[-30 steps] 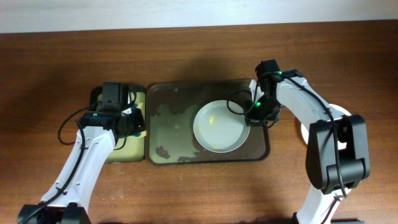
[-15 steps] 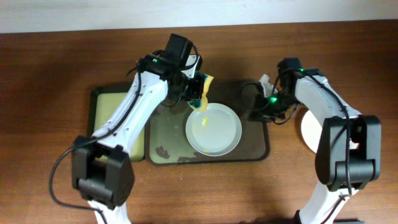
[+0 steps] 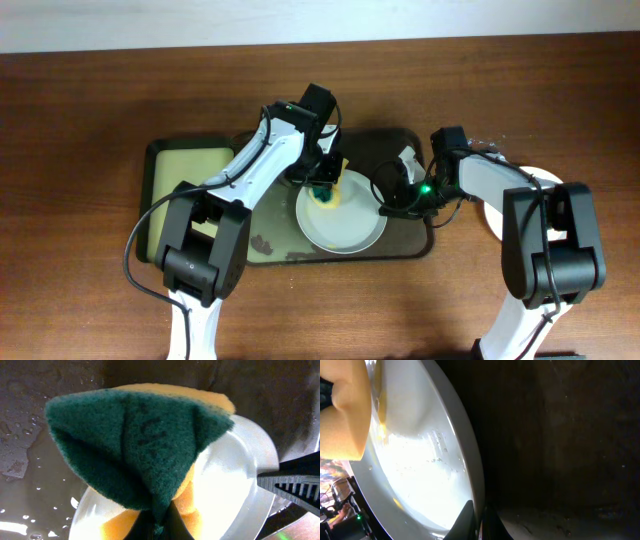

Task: Clean dirty plates on tray and stack at the side
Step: 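Scrub the grey plate with the sponge in the left gripper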

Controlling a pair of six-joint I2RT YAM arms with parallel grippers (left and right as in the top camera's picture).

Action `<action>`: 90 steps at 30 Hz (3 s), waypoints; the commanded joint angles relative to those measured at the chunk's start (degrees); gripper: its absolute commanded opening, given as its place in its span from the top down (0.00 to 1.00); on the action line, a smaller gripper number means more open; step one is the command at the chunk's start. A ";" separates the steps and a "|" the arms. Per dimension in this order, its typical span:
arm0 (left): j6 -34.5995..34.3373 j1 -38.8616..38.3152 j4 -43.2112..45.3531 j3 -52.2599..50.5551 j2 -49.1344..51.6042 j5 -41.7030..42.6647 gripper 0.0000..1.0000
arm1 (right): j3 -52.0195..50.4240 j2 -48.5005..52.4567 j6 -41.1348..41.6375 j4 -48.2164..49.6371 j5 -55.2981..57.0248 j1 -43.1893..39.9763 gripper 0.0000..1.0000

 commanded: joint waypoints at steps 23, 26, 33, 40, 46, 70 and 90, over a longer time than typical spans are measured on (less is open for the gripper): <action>21.73 -6.75 -8.85 -12.28 1.20 15.65 1.00 | -0.59 0.11 0.02 0.44 -0.74 0.37 0.96; 21.73 -6.75 -8.63 -10.14 1.20 15.72 1.00 | -0.59 0.11 1.38 1.75 -0.76 0.37 0.96; 25.24 3.85 -18.84 13.05 -1.90 22.82 1.00 | 3.65 0.09 4.02 3.21 -0.63 0.37 0.96; 17.09 6.86 -20.85 15.23 -4.55 6.97 1.00 | 10.21 -0.44 8.22 1.79 11.56 6.38 0.46; 11.87 5.51 -13.94 4.85 -4.44 5.22 1.00 | 10.32 -0.44 9.29 -4.39 10.97 6.10 0.60; 5.95 1.31 4.94 -16.63 -7.02 -18.01 1.00 | 9.29 0.20 20.68 -3.96 22.29 13.18 0.96; 6.16 -0.37 0.83 -19.30 -7.08 1.95 1.00 | 10.45 -1.51 22.99 -17.44 24.79 13.18 0.76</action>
